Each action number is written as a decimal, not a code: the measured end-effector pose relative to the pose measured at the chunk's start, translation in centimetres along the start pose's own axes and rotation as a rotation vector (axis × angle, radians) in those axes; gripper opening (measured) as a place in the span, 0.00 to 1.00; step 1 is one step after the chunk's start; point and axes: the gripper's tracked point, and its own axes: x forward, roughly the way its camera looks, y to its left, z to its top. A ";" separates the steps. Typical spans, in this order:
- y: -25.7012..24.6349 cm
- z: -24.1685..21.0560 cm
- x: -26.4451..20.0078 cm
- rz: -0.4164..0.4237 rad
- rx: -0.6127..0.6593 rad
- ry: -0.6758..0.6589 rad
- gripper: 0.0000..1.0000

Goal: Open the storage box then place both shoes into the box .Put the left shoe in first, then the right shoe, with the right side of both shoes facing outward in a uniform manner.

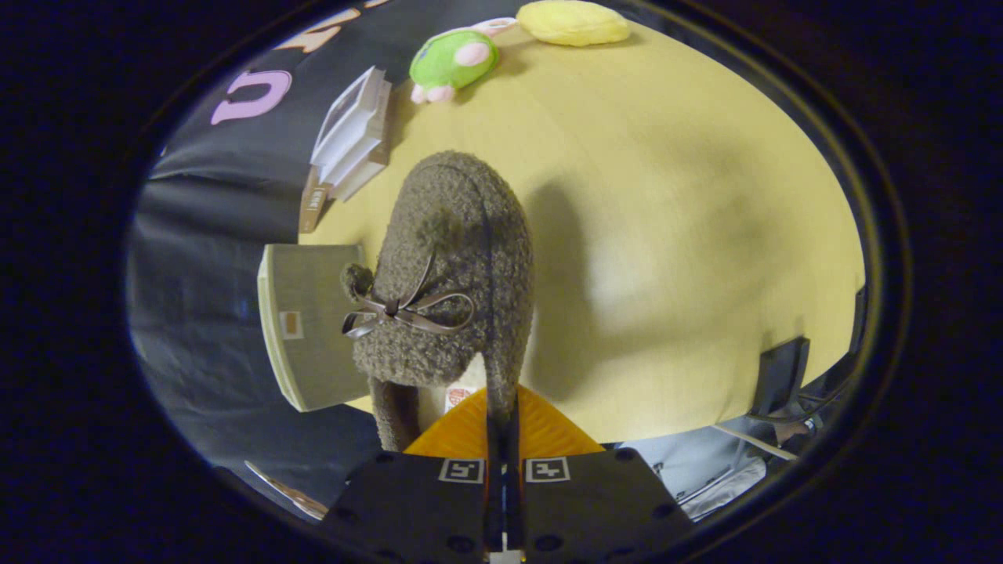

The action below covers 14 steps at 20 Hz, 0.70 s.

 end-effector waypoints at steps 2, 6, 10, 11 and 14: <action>2.6 -0.6 -1.4 0.032 -0.034 0.003 0.05; 8.3 -1.1 -4.0 0.109 -0.087 0.002 0.05; 14.5 -1.6 -6.2 0.188 -0.126 0.001 0.06; 16.1 -1.7 -6.4 0.208 -0.138 0.002 0.05; 20.6 -2.8 -6.2 0.261 -0.159 0.024 0.05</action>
